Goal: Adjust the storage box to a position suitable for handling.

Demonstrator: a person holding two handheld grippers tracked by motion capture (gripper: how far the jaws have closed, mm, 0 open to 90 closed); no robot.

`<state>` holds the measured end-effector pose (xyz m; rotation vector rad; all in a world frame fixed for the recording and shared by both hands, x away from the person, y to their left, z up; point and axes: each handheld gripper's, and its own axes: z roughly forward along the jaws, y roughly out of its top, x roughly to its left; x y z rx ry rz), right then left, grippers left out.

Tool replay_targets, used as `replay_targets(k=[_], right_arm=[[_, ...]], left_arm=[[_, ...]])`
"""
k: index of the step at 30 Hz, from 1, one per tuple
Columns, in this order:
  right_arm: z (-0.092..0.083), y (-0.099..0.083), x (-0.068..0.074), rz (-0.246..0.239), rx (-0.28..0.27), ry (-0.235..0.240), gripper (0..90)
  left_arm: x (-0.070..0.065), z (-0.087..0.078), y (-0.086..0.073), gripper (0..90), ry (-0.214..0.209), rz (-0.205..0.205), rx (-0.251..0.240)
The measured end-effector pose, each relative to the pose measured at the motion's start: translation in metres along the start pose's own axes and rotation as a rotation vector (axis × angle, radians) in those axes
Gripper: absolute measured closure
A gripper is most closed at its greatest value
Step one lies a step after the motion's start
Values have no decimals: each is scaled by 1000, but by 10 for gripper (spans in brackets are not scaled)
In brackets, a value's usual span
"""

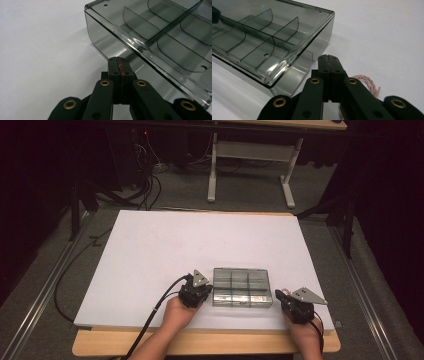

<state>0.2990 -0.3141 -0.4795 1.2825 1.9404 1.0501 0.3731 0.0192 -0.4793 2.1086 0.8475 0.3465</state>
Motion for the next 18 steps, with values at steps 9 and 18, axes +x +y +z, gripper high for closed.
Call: replay_targets(k=[9, 18], right_arm=[[-2, -2, -2, 4, -1, -3, 900], [-5, -6, 1, -4, 3, 3, 900]], left_arm=[[14, -18, -7, 883, 16, 9, -57], [60, -62, -39, 848, 89, 9, -130]])
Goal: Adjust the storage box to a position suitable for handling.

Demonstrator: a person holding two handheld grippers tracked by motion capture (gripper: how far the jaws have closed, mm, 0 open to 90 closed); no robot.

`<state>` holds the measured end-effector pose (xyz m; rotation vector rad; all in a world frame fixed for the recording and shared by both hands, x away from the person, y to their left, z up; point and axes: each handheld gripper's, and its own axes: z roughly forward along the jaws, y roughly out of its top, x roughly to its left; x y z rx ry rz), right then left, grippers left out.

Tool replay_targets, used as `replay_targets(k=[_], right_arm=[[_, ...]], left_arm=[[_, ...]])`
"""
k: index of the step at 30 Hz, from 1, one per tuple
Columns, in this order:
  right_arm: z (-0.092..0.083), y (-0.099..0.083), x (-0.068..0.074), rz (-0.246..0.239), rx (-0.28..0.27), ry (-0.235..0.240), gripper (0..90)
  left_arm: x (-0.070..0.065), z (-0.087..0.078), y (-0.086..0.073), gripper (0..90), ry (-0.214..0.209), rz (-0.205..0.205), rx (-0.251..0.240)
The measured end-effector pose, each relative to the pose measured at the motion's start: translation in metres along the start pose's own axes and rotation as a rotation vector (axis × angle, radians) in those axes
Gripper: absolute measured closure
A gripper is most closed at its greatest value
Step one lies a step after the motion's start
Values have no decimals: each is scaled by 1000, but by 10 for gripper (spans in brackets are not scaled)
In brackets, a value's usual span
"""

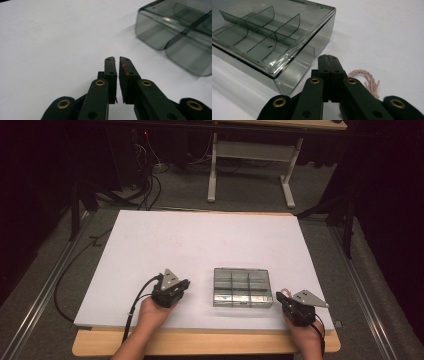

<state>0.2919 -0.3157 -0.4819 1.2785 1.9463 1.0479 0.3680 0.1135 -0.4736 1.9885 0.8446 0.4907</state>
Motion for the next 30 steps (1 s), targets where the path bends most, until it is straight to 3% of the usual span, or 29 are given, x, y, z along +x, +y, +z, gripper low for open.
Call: replay_targets(k=[5, 7, 9, 14, 17, 20, 22, 24, 30], right_arm=[[-3, -4, 5, -13, 7, 2, 900], [-5, -6, 8, -17, 9, 1, 900], [-7, -6, 10, -20, 10, 1, 900], [-11, -8, 10, -18, 6, -1, 900], [-13, -9, 9, -16, 6, 1, 900], [-15, -10, 9, -14, 7, 1, 900], [-16, -10, 9, -14, 4, 0, 900], [-18, -10, 10, -15, 2, -3, 900], [-24, -13, 12, -18, 1, -2, 900]], left_arm=[[21, -21, -20, 817, 61, -26, -16], [25, -22, -24, 796, 58, -47, -6], [24, -19, -27, 786, 76, -29, 13], [25, -19, -27, 756, 75, -39, 9], [29, -20, -27, 717, 71, -72, 3], [33, -20, -24, 718, 120, -41, -23], [38, -16, -22, 714, 106, -62, -22], [40, -10, -22, 712, 94, -76, 12], [37, -8, -22, 657, 101, -42, 37]])
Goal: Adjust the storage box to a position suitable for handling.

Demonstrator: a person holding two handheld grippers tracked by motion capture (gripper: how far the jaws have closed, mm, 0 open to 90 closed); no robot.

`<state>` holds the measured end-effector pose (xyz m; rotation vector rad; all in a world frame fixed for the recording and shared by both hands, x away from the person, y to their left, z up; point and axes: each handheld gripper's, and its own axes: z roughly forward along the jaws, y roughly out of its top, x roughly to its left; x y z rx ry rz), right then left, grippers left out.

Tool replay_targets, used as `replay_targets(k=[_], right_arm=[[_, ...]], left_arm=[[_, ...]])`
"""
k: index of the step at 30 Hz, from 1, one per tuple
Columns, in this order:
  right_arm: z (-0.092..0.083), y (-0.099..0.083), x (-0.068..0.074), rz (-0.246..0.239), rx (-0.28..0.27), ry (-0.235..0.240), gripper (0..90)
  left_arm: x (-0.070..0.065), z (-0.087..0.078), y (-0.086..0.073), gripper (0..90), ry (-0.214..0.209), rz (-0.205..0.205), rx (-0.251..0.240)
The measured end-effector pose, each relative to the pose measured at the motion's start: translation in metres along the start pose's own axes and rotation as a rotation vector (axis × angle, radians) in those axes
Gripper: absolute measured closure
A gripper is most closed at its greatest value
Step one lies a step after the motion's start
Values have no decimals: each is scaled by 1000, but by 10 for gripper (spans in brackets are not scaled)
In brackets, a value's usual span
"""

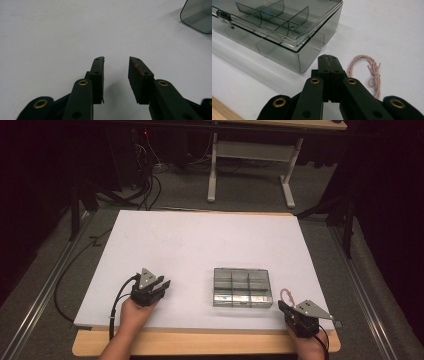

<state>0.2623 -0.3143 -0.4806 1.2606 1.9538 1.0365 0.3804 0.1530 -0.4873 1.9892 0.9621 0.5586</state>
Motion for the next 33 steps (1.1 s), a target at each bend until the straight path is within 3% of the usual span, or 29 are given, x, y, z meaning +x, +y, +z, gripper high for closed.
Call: replay_targets(k=[7, 15, 33], right_arm=[[-3, 1, 6, -14, -19, 31, 900], [-4, 5, 16, -50, -26, 38, 900], [-6, 13, 16, -62, -52, 42, 900]], left_arm=[[2, -1, -1, 662, 2, -31, -18], [2, -2, -1, 675, -12, -18, -20], [4, -5, -3, 723, -33, -36, -59]])
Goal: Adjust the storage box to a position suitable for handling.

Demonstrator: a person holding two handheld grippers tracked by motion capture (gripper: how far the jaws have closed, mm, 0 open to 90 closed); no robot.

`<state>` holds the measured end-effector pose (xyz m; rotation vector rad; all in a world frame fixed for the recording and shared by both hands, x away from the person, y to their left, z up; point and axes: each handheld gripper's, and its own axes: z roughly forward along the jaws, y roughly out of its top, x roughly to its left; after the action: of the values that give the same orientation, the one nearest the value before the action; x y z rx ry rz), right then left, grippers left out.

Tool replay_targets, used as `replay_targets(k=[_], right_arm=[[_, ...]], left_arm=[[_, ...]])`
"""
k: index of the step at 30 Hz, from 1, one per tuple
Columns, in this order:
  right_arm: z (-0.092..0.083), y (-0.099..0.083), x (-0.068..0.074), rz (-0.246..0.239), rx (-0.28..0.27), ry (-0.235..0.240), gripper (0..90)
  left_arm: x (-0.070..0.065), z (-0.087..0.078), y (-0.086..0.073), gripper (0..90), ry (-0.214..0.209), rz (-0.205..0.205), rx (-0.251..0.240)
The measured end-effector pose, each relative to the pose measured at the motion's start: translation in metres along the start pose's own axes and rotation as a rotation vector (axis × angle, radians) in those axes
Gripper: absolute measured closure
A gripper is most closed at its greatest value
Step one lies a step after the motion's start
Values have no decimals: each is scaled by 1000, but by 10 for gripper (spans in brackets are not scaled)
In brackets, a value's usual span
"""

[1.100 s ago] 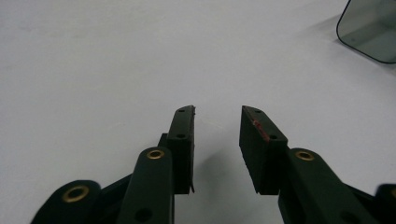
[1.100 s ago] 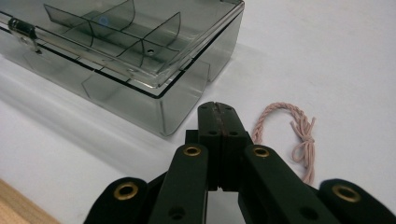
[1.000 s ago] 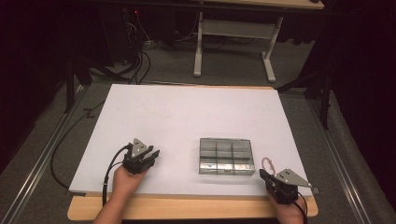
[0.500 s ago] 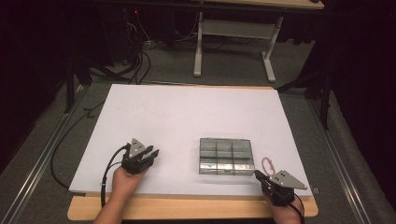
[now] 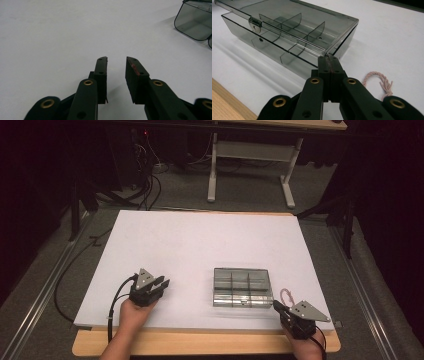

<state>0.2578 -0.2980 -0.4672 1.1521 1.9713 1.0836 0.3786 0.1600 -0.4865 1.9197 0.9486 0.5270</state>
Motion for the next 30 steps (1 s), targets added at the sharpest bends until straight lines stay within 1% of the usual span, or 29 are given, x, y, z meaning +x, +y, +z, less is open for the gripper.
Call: replay_targets(k=[1, 3, 5, 6, 9, 11, 15, 16, 17, 18, 22, 26, 30], right_arm=[[0, 1, 0, -1, 0, 1, 900], [1, 2, -1, -2, -7, 1, 900], [0, 4, -1, -3, -11, 2, 900], [0, 4, -1, -3, -14, 2, 900], [-1, 5, -2, 3, -21, 6, 900], [-1, 6, -3, 6, -26, 9, 900], [-1, 8, -4, 11, -36, 14, 900], [-1, 9, -4, 8, -38, 13, 900], [-1, 9, -4, 6, -42, 13, 900], [-2, 10, -4, 9, -42, 14, 900], [-2, 12, -4, 11, -48, 13, 900], [-1, 14, -5, 10, -54, 16, 900], [-1, 16, -4, 6, -57, 21, 900]], left_arm=[[0, 0, 0, 734, 1, -3, 0], [-4, -1, 0, 767, -10, 2, 3], [-12, -1, 1, 799, -40, 7, 13], [-18, 0, 2, 814, -63, 4, 13], [-37, 3, 5, 847, -122, 25, 12], [-50, 5, 7, 865, -163, 30, 3], [-73, 7, 12, 896, -224, 50, -15], [-78, 7, 13, 900, -234, 58, -16], [-82, 6, 15, 900, -236, 71, -17], [-85, 5, 17, 900, -236, 78, -24], [-90, 3, 21, 900, -263, 67, -46], [-97, 5, 23, 900, -300, 65, -41], [-104, 8, 25, 900, -320, 73, -40]])
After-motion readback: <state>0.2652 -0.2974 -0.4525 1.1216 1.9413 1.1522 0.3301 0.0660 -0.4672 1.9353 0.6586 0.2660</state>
